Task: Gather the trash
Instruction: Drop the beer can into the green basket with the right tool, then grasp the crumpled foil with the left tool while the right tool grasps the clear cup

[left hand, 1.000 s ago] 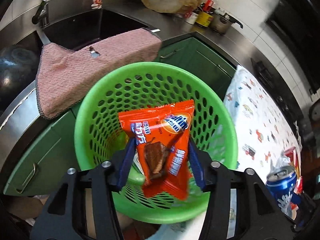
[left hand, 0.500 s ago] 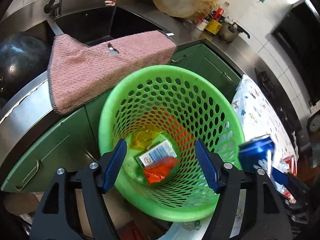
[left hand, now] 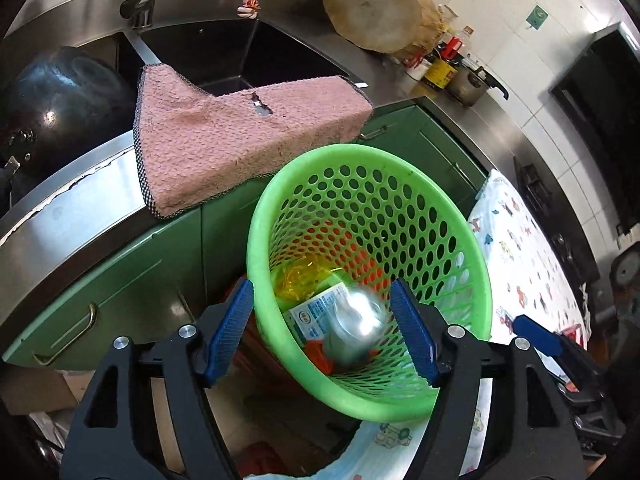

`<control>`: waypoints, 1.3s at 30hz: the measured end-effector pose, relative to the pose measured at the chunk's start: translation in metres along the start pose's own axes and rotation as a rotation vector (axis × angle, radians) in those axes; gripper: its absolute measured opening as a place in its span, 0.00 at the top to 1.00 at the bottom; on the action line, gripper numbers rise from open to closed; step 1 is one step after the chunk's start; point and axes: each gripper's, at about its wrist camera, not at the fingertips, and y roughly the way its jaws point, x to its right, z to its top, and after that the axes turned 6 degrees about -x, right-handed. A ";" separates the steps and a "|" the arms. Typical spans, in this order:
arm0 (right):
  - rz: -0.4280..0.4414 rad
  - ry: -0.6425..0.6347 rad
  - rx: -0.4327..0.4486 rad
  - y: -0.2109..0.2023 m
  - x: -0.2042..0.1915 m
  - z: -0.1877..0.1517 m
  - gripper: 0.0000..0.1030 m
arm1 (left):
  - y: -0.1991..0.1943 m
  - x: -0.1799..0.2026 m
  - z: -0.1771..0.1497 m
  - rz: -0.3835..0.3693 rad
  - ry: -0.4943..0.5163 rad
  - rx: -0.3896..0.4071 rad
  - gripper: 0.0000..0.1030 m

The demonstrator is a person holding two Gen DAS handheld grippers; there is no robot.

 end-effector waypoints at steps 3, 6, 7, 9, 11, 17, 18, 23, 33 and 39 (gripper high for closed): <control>-0.014 -0.007 0.022 -0.016 0.002 -0.010 0.22 | -0.005 0.008 -0.003 0.000 0.022 0.008 0.32; -0.031 0.003 0.041 -0.034 0.009 -0.021 0.21 | -0.010 0.019 -0.007 -0.001 0.044 0.016 0.32; -0.046 0.010 0.051 -0.041 0.013 -0.027 0.21 | -0.012 0.022 -0.008 -0.004 0.048 0.016 0.32; -0.067 0.022 0.068 -0.054 0.022 -0.038 0.18 | -0.015 0.030 -0.012 -0.010 0.060 0.014 0.31; -0.096 0.049 0.082 -0.069 0.035 -0.049 0.18 | -0.017 0.039 -0.016 -0.013 0.073 0.019 0.28; -0.169 0.137 0.114 -0.116 0.078 -0.088 0.18 | -0.019 0.074 -0.033 -0.039 0.140 0.009 0.28; -0.177 0.148 0.117 -0.121 0.084 -0.094 0.17 | -0.019 0.080 -0.036 -0.043 0.148 0.006 0.28; -0.249 0.206 0.129 -0.160 0.119 -0.132 0.16 | -0.018 0.113 -0.053 -0.071 0.201 -0.017 0.28; -0.393 0.308 0.114 -0.230 0.186 -0.207 0.14 | -0.013 0.173 -0.086 -0.100 0.297 -0.050 0.26; -0.415 0.329 0.054 -0.249 0.209 -0.250 0.14 | -0.007 0.205 -0.106 -0.122 0.346 -0.080 0.24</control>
